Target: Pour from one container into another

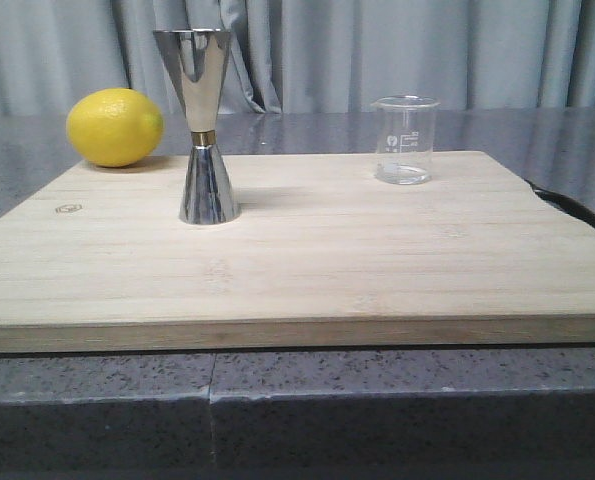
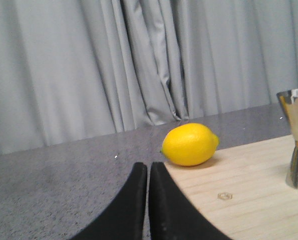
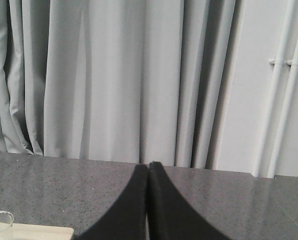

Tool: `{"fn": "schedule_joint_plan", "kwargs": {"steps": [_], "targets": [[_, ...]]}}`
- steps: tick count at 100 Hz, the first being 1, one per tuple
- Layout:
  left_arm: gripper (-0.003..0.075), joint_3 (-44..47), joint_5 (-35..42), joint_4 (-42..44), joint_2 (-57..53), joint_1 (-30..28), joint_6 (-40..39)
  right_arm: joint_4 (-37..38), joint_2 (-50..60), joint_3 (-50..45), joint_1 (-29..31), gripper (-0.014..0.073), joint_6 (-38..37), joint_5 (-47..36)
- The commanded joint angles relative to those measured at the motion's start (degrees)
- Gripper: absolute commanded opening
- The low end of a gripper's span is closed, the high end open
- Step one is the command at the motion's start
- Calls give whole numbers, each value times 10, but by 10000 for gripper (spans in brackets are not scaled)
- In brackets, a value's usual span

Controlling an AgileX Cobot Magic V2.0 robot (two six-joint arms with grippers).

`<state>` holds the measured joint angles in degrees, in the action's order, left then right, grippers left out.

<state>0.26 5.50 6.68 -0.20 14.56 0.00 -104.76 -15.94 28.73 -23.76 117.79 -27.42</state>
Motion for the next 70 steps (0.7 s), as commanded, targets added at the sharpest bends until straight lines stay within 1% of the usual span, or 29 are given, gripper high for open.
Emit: {"fn": "schedule_joint_plan", "kwargs": {"steps": [1,21,24,29,51,70], "targets": [[-19,-1,49,-7,-17,-16,4,21,-11,14,4,-73,5,16],[-19,22,55,-12,-17,-25,-5,21,-11,14,4,-73,5,16],[-19,22,39,-19,-17,-25,-5,21,-11,14,4,-73,5,16],[-19,22,33,-28,-17,-29,-5,21,-11,14,4,-73,5,16],[-19,22,15,-56,-17,-78,-5,21,-11,14,4,-73,5,16],[-19,22,10,-67,-17,-87,-5,21,-11,14,4,-73,5,16]]}}
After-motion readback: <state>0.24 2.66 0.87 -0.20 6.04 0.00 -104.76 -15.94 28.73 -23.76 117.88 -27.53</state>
